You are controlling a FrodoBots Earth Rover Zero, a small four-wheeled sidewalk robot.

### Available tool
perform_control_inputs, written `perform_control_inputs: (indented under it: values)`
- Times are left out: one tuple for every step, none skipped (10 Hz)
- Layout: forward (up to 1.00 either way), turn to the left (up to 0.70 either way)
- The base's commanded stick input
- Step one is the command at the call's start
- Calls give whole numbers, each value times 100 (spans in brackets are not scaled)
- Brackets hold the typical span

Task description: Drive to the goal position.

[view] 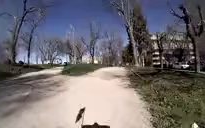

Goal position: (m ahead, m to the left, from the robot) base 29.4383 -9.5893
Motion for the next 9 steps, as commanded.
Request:
perform_control_inputs:
  values:
    - [98, 0]
    - [98, 0]
    - [98, 0]
    - [98, 0]
    - [98, 0]
    - [98, 0]
    - [98, -6]
    - [98, -18]
    - [98, -27]
